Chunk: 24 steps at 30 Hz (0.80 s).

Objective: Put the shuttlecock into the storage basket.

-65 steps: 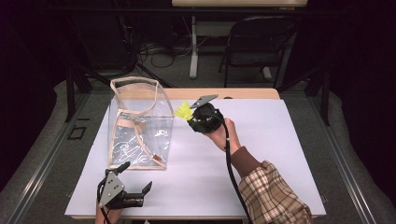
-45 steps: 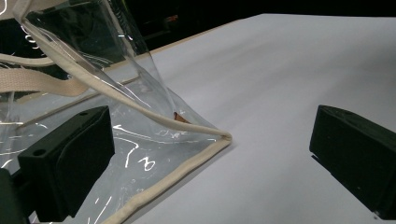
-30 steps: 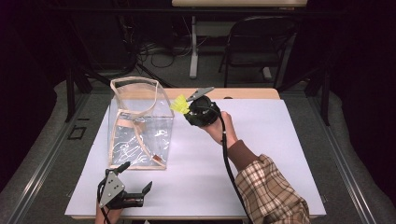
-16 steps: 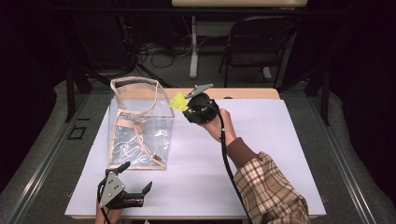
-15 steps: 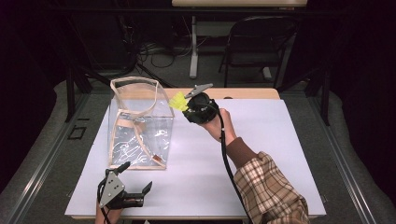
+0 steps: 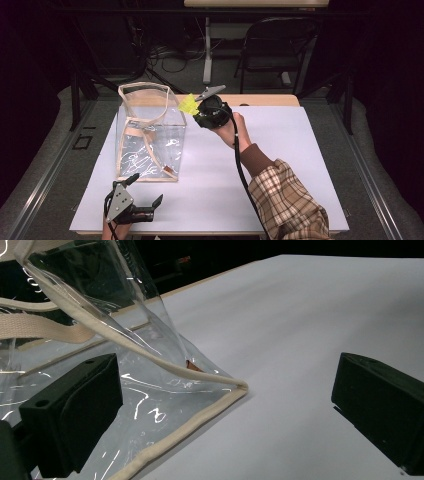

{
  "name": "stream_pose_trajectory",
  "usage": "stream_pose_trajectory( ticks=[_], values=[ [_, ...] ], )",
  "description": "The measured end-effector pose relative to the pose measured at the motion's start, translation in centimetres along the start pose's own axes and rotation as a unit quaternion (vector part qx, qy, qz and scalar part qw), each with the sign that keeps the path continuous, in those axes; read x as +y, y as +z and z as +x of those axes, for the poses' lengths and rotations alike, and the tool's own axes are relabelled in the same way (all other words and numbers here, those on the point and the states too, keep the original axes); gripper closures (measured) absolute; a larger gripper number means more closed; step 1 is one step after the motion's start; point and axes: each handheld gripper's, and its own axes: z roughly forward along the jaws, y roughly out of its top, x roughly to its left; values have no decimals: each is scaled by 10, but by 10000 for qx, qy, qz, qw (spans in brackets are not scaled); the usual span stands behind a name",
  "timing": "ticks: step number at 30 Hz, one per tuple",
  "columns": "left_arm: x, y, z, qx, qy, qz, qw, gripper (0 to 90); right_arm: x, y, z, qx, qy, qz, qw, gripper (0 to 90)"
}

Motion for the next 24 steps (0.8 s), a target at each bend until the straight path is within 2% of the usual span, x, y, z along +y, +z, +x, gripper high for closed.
stream_pose_trajectory(
  ticks=[24],
  values=[
    [0,0,0,6,-1,0,10000,0,16,3,-1,-19,-21,-51,10000,645]
  ],
)
